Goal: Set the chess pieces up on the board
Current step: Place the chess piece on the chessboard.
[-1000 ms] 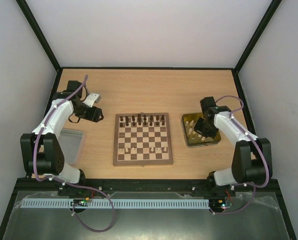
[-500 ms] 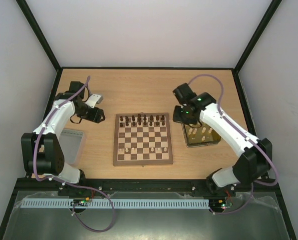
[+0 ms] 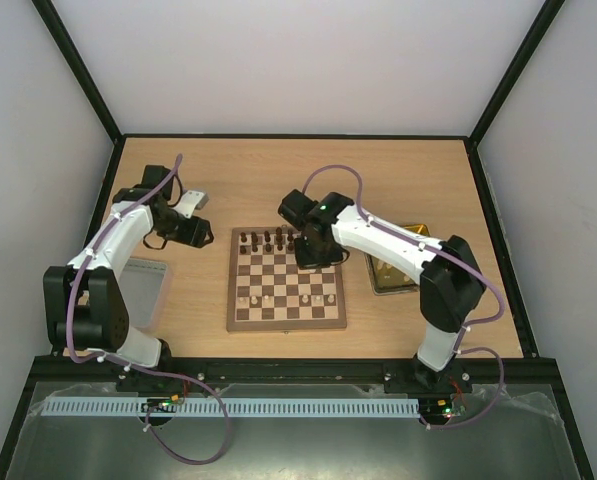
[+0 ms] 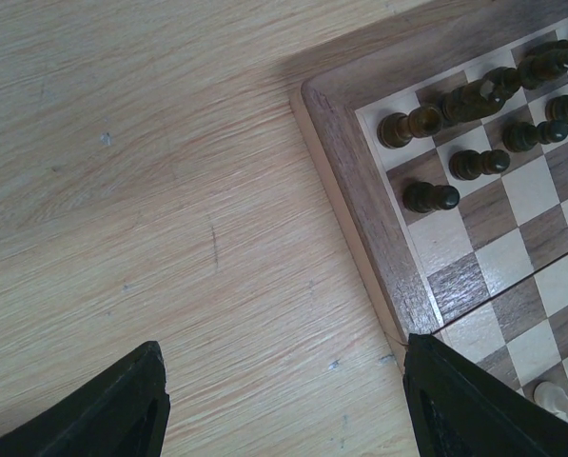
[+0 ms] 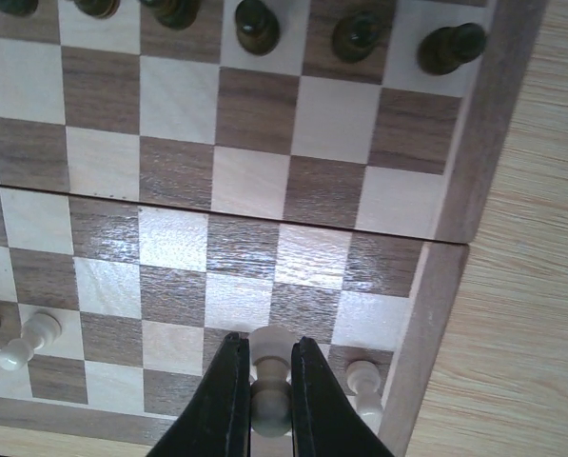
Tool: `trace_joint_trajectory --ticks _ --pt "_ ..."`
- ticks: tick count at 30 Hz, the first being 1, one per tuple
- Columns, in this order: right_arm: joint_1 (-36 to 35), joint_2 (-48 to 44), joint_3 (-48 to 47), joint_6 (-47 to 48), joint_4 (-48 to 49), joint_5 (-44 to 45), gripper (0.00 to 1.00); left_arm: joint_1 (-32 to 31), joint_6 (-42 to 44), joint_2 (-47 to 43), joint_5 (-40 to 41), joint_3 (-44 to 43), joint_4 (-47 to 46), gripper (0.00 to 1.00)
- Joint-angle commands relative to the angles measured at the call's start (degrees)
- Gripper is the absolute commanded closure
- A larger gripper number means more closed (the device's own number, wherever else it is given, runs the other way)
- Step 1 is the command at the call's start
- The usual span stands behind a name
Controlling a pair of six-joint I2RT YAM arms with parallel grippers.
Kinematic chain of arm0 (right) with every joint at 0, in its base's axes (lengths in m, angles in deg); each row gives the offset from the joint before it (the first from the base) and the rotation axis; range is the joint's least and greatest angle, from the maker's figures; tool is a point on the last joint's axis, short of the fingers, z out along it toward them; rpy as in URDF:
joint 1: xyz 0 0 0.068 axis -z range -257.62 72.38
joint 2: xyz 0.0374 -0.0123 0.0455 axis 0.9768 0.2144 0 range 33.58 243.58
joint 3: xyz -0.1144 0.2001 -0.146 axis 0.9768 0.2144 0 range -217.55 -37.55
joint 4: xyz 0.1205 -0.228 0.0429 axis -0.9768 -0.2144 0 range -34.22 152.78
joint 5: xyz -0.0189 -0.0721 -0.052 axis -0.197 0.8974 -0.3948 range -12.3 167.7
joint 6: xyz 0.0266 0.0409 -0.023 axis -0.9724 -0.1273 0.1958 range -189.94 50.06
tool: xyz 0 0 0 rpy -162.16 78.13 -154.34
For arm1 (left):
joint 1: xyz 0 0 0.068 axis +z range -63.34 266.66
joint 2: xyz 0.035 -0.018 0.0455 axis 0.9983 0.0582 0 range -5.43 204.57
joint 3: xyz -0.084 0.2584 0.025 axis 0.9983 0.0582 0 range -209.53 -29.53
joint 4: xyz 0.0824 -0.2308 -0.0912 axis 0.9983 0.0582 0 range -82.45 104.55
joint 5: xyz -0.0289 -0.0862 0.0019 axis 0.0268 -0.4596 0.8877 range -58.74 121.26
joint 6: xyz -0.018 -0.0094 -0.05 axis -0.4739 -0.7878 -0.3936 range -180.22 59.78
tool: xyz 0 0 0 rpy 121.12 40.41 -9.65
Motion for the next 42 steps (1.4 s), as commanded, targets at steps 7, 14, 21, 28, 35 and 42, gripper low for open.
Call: trace_joint_trajectory --ticks 7,14,21,28,35,42 --pt "-4.4 6.0 -5.6 3.8 -0.5 -3.0 0.98 -0.5 -2.1 -2.0 -1.0 1.1 -0.5 0.31" --pt "-7.9 10.3 -8.6 5.5 -1.4 -4.9 0.98 -0.6 -2.4 -2.6 -1.3 1.6 -0.8 0.31" --pt "-8.5 11.9 -7.1 6.1 0.4 -5.7 0.98 -0.6 -2.6 -3.2 -1.7 2.4 -1.3 0.31" --pt "-10.2 13.0 -5.9 5.9 2.0 -6.8 0.98 -0.7 -2.6 -3.6 -1.8 2.9 -1.5 0.3" --pt "-11.2 13.9 -5.3 5.2 3.3 -7.8 0.98 -1.0 -2.7 -4.3 -1.7 3.3 -1.7 0.3" --pt "-11.6 14.1 -4.0 4.5 4.1 -8.4 0.98 -1.0 -2.7 -4.7 -1.7 3.6 -1.7 0.3"
